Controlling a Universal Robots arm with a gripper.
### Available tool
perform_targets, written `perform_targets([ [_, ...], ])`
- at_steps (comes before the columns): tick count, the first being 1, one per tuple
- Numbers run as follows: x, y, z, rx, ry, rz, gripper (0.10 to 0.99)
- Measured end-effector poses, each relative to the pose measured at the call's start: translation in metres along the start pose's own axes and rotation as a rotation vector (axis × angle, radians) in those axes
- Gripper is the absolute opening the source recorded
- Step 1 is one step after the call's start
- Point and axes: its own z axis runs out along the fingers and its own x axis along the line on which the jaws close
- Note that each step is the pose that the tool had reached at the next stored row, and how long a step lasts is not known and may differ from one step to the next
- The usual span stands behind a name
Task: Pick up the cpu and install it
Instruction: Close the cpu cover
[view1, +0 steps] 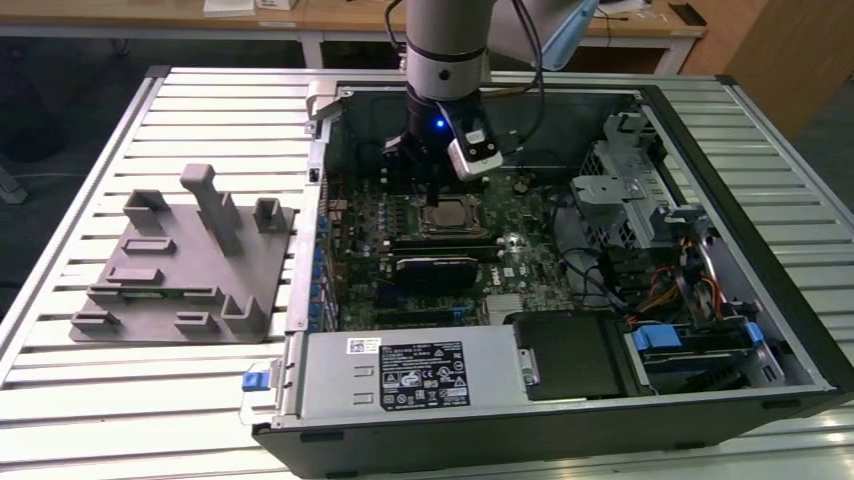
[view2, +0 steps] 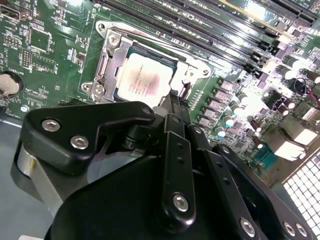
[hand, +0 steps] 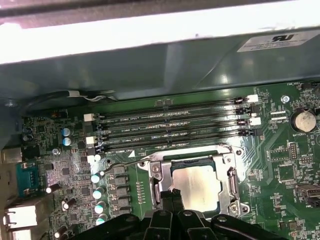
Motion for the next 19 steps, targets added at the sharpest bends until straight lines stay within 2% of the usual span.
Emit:
perform_targets([
  [5,-0.0058,0.0008,0.0001,0.000,-0.0001,0.000,0.106],
  [14,-0.0211,0.0028,0.0002,0.000,0.0000,0.000,0.106],
  [19,-0.0227,0.0031,-0.0022,0.000,0.0000,0.000,0.106],
])
